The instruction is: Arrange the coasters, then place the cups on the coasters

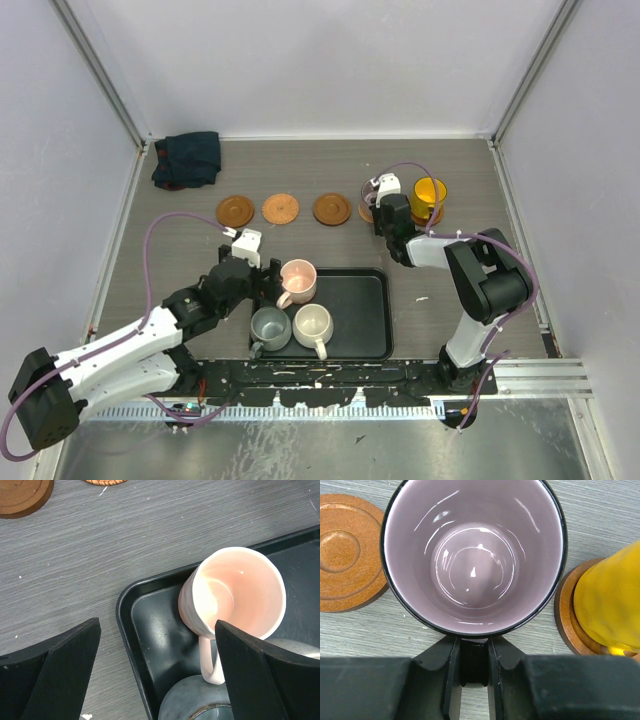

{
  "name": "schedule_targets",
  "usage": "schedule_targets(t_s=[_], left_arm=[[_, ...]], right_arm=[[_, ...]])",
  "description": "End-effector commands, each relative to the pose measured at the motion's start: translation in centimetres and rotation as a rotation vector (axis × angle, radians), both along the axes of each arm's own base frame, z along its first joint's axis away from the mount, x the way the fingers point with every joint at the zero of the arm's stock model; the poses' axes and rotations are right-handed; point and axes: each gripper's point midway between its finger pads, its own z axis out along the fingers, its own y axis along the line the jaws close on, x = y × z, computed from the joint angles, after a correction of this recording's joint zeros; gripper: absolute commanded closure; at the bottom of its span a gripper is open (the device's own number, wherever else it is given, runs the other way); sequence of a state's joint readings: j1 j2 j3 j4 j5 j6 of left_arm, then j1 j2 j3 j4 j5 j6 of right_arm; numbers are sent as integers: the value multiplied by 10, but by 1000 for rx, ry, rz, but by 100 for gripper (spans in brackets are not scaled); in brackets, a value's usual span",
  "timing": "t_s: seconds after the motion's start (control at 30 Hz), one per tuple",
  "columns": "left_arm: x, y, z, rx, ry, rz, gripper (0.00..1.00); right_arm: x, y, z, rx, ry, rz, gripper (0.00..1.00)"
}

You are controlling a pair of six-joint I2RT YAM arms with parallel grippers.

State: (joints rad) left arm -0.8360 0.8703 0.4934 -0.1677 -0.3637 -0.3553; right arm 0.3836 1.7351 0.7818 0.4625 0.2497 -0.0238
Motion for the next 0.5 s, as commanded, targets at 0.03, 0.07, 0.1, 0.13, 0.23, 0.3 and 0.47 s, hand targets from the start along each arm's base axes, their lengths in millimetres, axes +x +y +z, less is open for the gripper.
schedule_targets(t_s=[0.03,0.07,0.1,0.13,0.23,0.3,0.47], left_arm=[[8,-6,11,-40,-42,11,2],[8,-6,11,-41,-42,10,2],[7,-6,11,-40,-40,10,2],[7,-6,11,-40,-40,10,2],[7,-5,12,-43,-44,12,2],[7,-5,12,-43,-44,12,2],[7,-5,12,-41,-46,14,2]], right_arm=[[29,3,60,73,-195,-42,99],[29,3,59,74,-194,-44,99],[28,3,59,74,-194,-43,99],[28,4,60,75,-193,-41,99],[28,4,59,74,-189,-39,99],[27,3,58,77,-184,-43,99],[25,4,58,83,-179,-38,99]])
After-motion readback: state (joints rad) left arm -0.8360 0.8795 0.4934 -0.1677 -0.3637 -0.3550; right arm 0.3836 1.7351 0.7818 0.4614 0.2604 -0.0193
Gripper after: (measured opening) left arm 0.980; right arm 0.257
